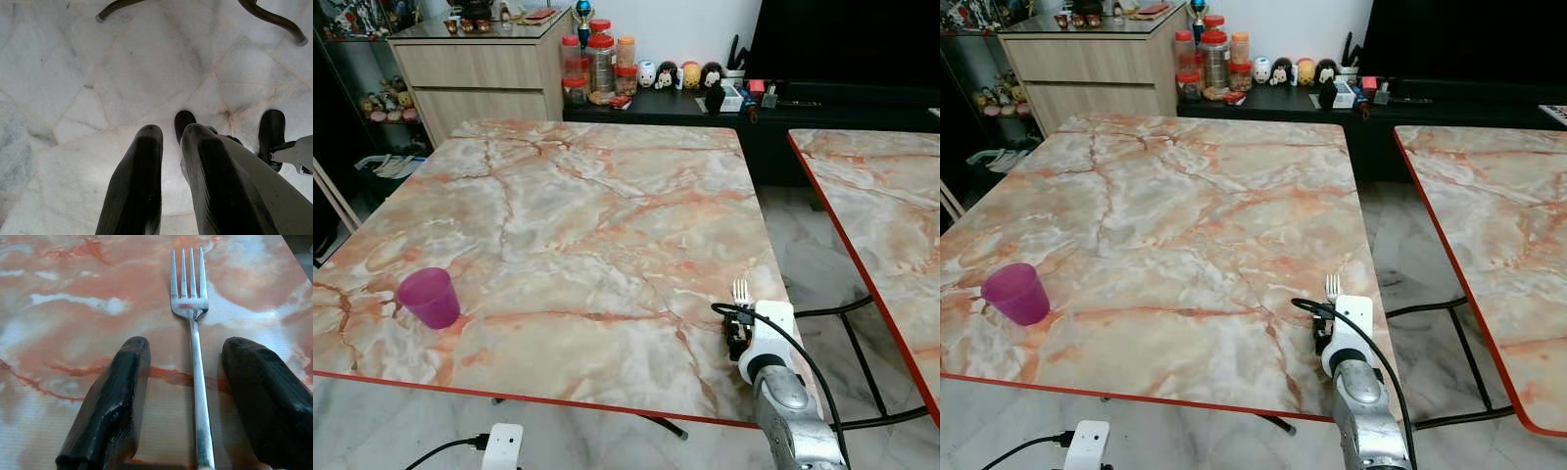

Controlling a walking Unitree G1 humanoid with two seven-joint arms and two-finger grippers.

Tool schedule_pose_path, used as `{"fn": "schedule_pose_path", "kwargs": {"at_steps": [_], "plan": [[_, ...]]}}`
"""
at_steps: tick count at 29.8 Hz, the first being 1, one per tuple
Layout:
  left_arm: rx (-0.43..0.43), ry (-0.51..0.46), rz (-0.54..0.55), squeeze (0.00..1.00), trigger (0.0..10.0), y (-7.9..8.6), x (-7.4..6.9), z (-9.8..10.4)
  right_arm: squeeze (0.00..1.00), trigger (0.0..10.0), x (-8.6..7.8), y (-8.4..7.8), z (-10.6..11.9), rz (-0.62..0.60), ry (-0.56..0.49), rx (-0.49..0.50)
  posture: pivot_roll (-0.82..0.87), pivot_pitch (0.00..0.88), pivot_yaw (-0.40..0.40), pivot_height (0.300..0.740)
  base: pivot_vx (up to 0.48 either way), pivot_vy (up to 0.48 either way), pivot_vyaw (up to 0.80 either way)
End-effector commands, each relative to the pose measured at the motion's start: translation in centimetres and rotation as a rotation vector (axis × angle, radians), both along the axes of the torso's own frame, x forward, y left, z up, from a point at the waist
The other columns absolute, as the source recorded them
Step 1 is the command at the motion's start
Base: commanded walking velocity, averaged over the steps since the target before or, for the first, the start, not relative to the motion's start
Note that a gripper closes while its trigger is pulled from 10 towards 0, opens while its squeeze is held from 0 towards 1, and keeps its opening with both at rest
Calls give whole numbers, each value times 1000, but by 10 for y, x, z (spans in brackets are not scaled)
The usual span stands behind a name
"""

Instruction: Setting the table

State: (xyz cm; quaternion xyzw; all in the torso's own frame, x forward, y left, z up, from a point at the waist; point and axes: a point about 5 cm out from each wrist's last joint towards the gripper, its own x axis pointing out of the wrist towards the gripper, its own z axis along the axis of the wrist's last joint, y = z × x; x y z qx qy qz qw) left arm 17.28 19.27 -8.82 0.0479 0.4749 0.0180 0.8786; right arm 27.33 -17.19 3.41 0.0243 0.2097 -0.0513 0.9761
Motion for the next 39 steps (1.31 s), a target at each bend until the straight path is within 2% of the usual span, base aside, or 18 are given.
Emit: {"fn": "schedule_pose_path", "kwargs": {"at_steps": [1, 2, 3, 4, 39], "plan": [[1, 21, -12, 0, 10000, 0, -3, -1, 0, 10000, -7, -5, -13, -40, 68, 21, -73, 0, -3, 740, 0, 0, 0], [1, 21, -12, 0, 10000, 0, -3, -1, 0, 10000, -7, -5, -13, -40, 68, 21, -73, 0, -3, 740, 0, 0, 0], [0, 22, -13, 0, 10000, 0, -3, -1, 0, 2000, -6, -5, -13, -42, 67, 26, -73, 0, -2, 740, 0, 0, 0], [0, 23, -14, 0, 10000, 0, -3, -1, 0, 157, -6, -5, -13, -42, 66, 28, -72, 0, -1, 740, 0, 0, 0], [-10, 34, -25, 0, 10000, -3, -4, -2, 0, 0, 0, -2, -8, -14, 21, 47, -78, 0, -1, 740, 0, 0, 0]]}}
